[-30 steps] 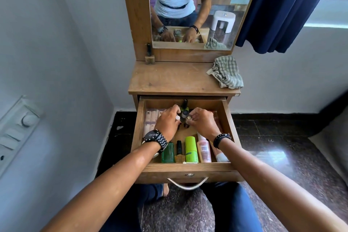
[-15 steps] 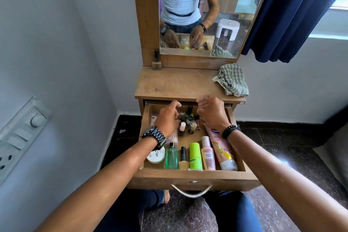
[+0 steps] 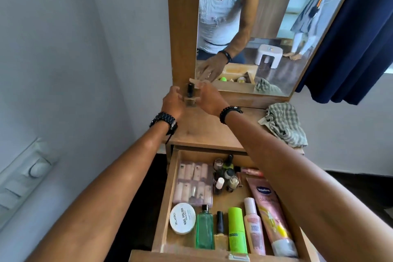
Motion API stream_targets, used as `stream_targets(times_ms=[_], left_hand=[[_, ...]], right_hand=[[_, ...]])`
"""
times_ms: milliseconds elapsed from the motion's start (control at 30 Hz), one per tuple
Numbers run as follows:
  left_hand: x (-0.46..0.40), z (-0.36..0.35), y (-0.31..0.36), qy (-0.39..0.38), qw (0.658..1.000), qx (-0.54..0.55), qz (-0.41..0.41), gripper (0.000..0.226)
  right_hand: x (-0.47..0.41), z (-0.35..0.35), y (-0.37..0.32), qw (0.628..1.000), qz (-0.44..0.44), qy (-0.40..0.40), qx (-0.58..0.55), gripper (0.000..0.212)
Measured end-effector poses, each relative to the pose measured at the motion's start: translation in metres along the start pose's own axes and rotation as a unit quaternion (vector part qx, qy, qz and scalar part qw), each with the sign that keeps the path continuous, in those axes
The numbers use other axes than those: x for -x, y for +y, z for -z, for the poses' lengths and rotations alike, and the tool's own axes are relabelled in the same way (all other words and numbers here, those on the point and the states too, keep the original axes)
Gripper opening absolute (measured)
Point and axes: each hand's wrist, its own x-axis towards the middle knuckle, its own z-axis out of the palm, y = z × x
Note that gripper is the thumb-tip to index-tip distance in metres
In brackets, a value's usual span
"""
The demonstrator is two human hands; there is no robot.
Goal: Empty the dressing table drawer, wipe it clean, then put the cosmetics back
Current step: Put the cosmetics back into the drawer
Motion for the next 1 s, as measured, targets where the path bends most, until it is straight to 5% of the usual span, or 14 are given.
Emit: stream_targets(times_ms=[100, 267, 633, 867, 1000], left_hand=[[-0.007, -0.005, -0.003, -0.065, 0.997, -0.02, 0.03, 0.044], [0.0, -0.012, 0.001, -0.081, 0.996, -0.007, 0.032, 0.045], [0.101, -0.004, 0.03, -0.09, 0.989, 0.066, -0.095, 0.047], [0.2, -0.01, 0.01, -0.181, 0.977, 0.095, -0.058, 0.043], [0.243, -0.012, -0.011, -0.192, 0.98, -0.013, -0.054, 0.036]], right_hand=[[-0.013, -0.012, 0.002, 1.0, 0.0, -0.016, -0.018, 0.055], [-0.009, -0.022, 0.004, 0.995, 0.006, 0.086, -0.05, 0.021], [0.109, 0.039, 0.006, 0.959, -0.06, 0.177, -0.215, 0.012], [0.209, 0.045, 0.026, 0.966, -0.111, 0.14, -0.189, 0.017], [0.241, 0.02, 0.041, 0.97, -0.147, 0.113, -0.156, 0.016]])
